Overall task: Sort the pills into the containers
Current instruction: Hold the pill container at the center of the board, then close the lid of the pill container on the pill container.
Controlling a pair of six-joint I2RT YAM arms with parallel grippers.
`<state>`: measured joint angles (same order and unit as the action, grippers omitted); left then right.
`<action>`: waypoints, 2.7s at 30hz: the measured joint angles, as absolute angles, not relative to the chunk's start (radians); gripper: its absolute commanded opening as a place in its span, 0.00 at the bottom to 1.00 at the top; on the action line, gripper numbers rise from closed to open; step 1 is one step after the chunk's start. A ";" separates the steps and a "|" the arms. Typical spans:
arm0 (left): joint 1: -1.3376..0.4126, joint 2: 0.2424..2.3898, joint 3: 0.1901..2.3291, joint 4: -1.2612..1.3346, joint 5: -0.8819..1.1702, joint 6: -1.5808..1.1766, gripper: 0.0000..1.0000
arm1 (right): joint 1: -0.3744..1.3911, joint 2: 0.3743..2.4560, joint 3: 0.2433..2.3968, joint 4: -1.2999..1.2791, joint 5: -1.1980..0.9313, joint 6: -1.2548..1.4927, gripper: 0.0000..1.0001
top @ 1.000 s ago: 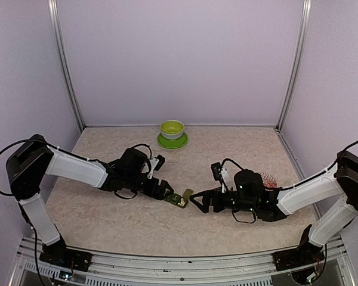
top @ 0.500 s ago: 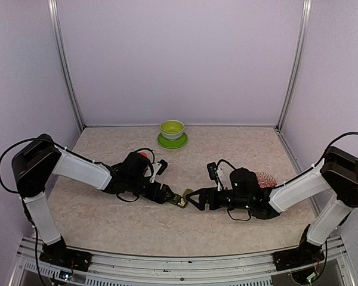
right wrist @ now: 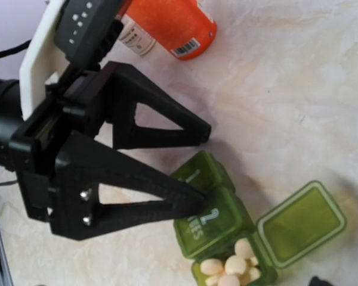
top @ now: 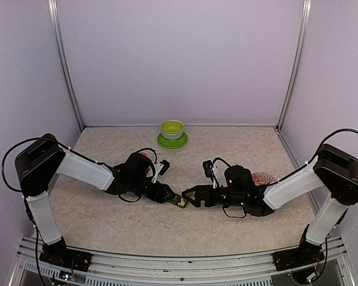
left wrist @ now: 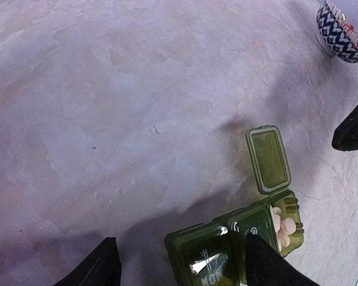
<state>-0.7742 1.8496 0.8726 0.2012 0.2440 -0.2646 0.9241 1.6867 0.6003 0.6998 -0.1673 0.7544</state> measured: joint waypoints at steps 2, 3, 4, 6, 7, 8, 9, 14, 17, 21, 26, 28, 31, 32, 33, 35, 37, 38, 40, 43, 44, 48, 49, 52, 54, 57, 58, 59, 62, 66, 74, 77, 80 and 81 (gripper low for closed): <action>-0.776 1.853 0.876 0.201 0.245 -0.265 0.69 | 0.925 1.688 0.605 0.696 -0.168 0.758 0.93; -0.778 1.854 0.877 0.202 0.245 -0.265 0.69 | 0.924 1.689 0.607 0.696 -0.168 0.759 0.93; -0.780 1.855 0.880 0.200 0.244 -0.265 0.68 | 0.924 1.690 0.608 0.695 -0.168 0.761 0.92; -0.786 1.862 0.889 0.198 0.244 -0.263 0.66 | 0.924 1.693 0.611 0.694 -0.168 0.765 0.92; -0.789 1.865 0.893 0.197 0.244 -0.262 0.65 | 0.924 1.695 0.611 0.694 -0.168 0.770 0.91; -0.792 1.868 0.896 0.197 0.244 -0.262 0.64 | 0.924 1.699 0.611 0.694 -0.168 0.774 0.91; -0.794 1.871 0.901 0.194 0.244 -0.262 0.63 | 0.924 1.704 0.611 0.694 -0.168 0.778 0.91; -0.801 1.876 0.908 0.192 0.248 -0.263 0.60 | 0.924 1.730 0.611 0.694 -0.168 0.796 0.90; -0.800 1.880 0.913 0.192 0.252 -0.262 0.59 | 0.924 1.754 0.611 0.694 -0.169 0.807 0.90; -0.801 1.881 0.918 0.187 0.253 -0.262 0.54 | 0.924 1.784 0.618 0.694 -0.172 0.815 0.90; -0.801 1.881 0.920 0.185 0.255 -0.262 0.52 | 0.924 1.811 0.643 0.704 -0.172 0.826 0.90; -0.801 1.881 0.921 0.184 0.255 -0.262 0.51 | 0.923 1.820 0.646 0.712 -0.173 0.830 0.90; -0.800 1.881 0.922 0.182 0.255 -0.261 0.49 | 0.914 1.835 0.646 0.727 -0.179 0.836 0.90; -0.800 1.881 0.923 0.180 0.255 -0.261 0.49 | 0.910 1.840 0.646 0.732 -0.181 0.838 0.90; -0.800 1.881 0.925 0.179 0.255 -0.261 0.49 | 0.906 1.844 0.646 0.736 -0.183 0.840 0.90; -0.800 1.881 0.925 0.178 0.255 -0.261 0.48 | 0.900 1.852 0.646 0.746 -0.187 0.843 0.89; -0.800 1.882 0.926 0.176 0.255 -0.261 0.48 | 0.894 1.863 0.650 0.763 -0.199 0.849 0.90; -0.800 1.882 0.927 0.176 0.255 -0.261 0.48 | 0.892 1.872 0.654 0.776 -0.207 0.852 0.90; -0.799 1.884 0.929 0.175 0.256 -0.261 0.48 | 0.887 1.887 0.659 0.796 -0.219 0.857 0.89; -0.798 1.890 0.939 0.172 0.258 -0.260 0.48 | 0.879 1.910 0.663 0.836 -0.241 0.863 0.89; -0.798 1.892 0.940 0.173 0.259 -0.260 0.48 | 0.875 1.920 0.663 0.856 -0.253 0.866 0.89; -0.798 1.895 0.943 0.173 0.260 -0.260 0.47 | 0.861 1.939 0.663 0.913 -0.287 0.874 0.87; -0.798 1.897 0.944 0.173 0.262 -0.260 0.47 | 0.859 1.941 0.663 0.926 -0.295 0.875 0.87; -0.798 1.901 0.950 0.173 0.263 -0.260 0.47 | 0.855 1.941 0.663 0.960 -0.318 0.871 0.87; -0.797 1.905 0.954 0.173 0.263 -0.260 0.47 | 0.855 1.941 0.663 0.979 -0.337 0.862 0.86; -0.797 1.906 0.956 0.173 0.263 -0.260 0.47 | 0.855 1.941 0.663 0.991 -0.360 0.850 0.86; -0.797 1.906 0.957 0.173 0.263 -0.260 0.47 | 0.855 1.941 0.663 0.993 -0.367 0.847 0.86; -0.797 1.906 0.957 0.173 0.263 -0.260 0.47 | 0.855 1.941 0.663 0.994 -0.372 0.843 0.85; -0.797 1.906 0.957 0.173 0.263 -0.260 0.51 | 0.855 1.937 0.663 0.992 -0.388 0.828 0.85; -0.797 1.906 0.956 0.171 0.262 -0.258 0.58 | 0.854 1.914 0.663 0.982 -0.400 0.806 0.85; -0.780 1.874 0.917 0.166 0.268 -0.257 0.57 | 0.854 1.872 0.663 0.943 -0.405 0.774 0.85; -0.773 1.874 0.917 0.163 0.279 -0.257 0.54 | 0.854 1.871 0.663 0.929 -0.406 0.770 0.85; -0.770 1.874 0.917 0.162 0.285 -0.256 0.53 | 0.854 1.871 0.663 0.927 -0.412 0.770 0.83; -0.770 1.874 0.917 0.162 0.287 -0.255 0.53 | 0.854 1.871 0.663 0.927 -0.415 0.770 0.83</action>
